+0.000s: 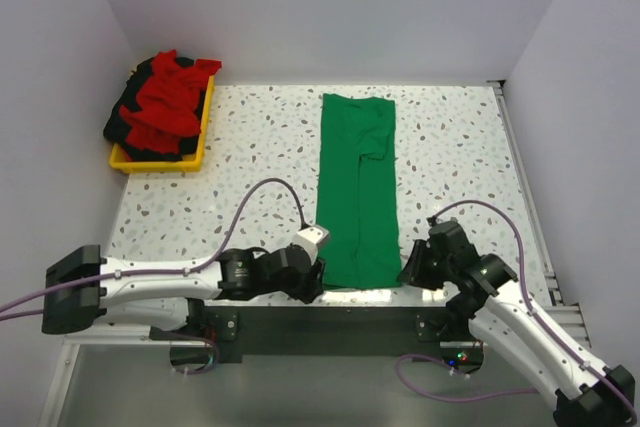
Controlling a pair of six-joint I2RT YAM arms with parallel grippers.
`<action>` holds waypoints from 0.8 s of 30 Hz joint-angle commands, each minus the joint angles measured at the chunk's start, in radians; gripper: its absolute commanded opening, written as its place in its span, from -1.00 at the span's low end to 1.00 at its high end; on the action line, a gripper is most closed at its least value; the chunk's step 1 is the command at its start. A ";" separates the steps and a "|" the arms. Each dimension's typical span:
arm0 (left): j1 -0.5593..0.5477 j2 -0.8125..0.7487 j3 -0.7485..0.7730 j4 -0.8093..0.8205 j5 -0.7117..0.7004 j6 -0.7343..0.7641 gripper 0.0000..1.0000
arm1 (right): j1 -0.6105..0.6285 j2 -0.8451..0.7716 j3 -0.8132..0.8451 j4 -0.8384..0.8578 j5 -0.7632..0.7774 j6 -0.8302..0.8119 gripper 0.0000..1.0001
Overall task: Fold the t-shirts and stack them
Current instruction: Fold the tshirt
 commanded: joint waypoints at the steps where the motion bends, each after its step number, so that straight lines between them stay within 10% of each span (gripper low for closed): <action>1: 0.001 -0.054 0.028 0.040 -0.066 -0.103 -0.09 | 0.001 -0.008 -0.014 -0.004 0.014 0.020 -0.37; 24: 0.075 0.227 -0.031 0.206 0.046 -0.093 -0.56 | 0.001 -0.021 -0.006 -0.001 0.037 0.024 -0.36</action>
